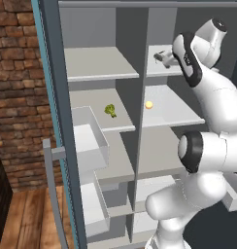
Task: There's a fish in the fridge that needs to be moved to the freezer for freezing. Pick up the fish from the fridge, place it on any shelf in the freezer, and close the fridge and freezer doors when done.
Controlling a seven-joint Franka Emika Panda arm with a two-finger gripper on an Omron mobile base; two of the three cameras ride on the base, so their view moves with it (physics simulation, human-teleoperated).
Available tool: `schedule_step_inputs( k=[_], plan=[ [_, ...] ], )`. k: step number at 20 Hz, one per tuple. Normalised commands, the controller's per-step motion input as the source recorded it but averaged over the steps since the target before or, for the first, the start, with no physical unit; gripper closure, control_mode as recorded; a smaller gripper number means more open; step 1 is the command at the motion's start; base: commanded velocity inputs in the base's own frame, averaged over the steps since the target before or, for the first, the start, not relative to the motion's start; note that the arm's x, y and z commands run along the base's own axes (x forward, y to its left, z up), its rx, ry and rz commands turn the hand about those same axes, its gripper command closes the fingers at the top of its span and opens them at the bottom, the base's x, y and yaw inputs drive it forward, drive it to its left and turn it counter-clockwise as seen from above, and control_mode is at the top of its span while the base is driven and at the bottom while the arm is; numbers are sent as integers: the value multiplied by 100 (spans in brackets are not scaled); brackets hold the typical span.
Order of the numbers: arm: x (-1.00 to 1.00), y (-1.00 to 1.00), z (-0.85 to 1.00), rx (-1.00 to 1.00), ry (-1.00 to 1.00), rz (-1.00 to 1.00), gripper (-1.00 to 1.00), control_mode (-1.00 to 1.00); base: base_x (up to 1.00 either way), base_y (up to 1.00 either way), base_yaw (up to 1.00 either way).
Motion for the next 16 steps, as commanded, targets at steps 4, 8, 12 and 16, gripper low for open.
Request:
schedule_step_inputs(
  k=[4, 8, 12, 16],
  plan=[
    [58, 0, -11, 0, 1, 3, -100, -100, 0, 0, 0],
    [52, 0, -16, 0, 0, 3, -100, -100, 0, 0, 0],
    [53, 0, -19, 0, 0, 4, -100, -100, 0, 0, 0],
    [53, -1, -17, 0, 0, 4, -100, -100, 0, 0, 0]
  ],
)
